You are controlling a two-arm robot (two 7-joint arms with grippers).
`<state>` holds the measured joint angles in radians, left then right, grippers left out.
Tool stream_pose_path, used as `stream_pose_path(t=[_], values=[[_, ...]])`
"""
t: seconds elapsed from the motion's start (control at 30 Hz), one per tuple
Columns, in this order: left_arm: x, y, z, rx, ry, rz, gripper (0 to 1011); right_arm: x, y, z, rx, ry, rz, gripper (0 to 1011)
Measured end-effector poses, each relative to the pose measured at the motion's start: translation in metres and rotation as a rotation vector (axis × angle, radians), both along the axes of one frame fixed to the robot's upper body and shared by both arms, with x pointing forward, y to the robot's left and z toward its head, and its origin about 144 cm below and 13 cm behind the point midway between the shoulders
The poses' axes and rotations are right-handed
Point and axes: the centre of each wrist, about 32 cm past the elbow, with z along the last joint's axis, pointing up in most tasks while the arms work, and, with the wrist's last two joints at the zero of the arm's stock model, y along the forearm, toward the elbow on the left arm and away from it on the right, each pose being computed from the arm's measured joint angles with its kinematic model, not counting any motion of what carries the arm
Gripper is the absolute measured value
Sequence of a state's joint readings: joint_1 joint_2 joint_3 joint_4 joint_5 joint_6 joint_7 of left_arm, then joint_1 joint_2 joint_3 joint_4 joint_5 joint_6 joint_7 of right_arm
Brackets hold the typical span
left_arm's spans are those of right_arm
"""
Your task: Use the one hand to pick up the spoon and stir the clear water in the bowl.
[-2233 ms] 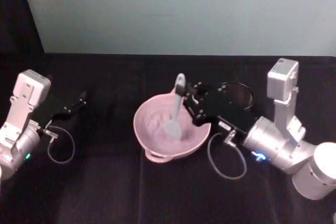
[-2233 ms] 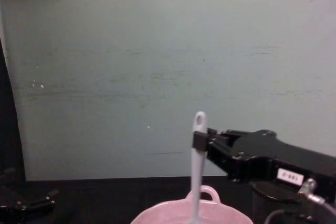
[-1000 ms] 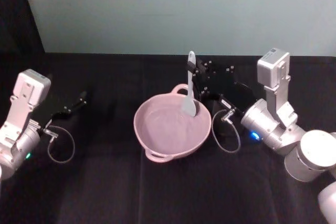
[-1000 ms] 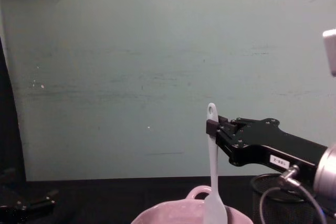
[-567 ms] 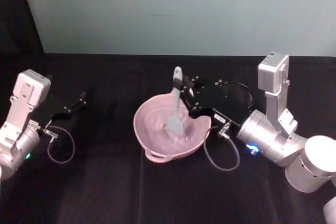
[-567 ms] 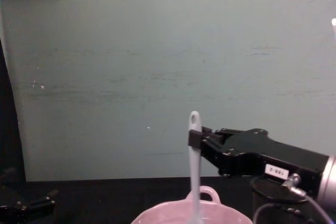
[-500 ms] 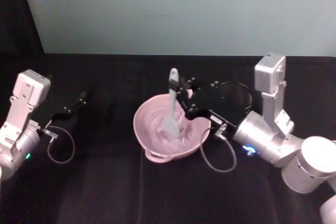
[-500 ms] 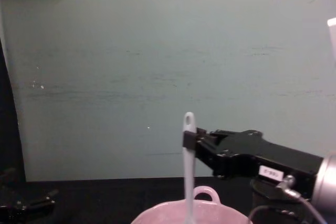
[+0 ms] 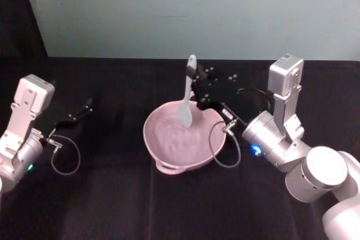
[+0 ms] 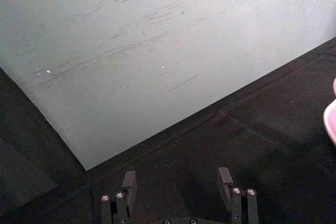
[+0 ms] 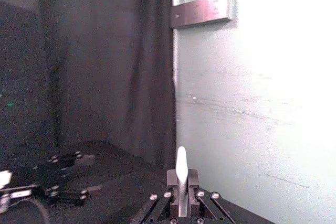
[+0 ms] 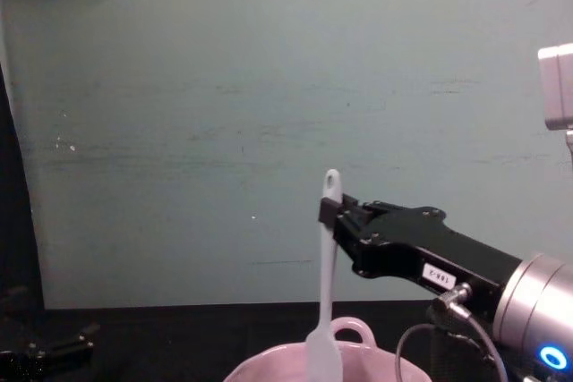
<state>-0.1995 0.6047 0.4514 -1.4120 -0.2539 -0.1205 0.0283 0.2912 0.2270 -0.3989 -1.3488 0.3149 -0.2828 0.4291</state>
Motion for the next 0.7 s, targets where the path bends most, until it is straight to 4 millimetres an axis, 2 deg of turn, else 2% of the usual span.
stream_pose_path(t=[0.23,0.4,0.7], values=[[0.0,0.0,0.0,0.0,0.0,0.0,1011,0.002,-0.007,0.005,0.032,0.011,-0.038,109],[0.0,0.0,0.0,0.0,0.0,0.0,1011,-0.001,-0.012,0.015,0.056,0.034,-0.033,109],[0.0,0.0,0.0,0.0,0.0,0.0,1011,-0.008,-0.035,0.056,0.138,0.121,-0.011,108]])
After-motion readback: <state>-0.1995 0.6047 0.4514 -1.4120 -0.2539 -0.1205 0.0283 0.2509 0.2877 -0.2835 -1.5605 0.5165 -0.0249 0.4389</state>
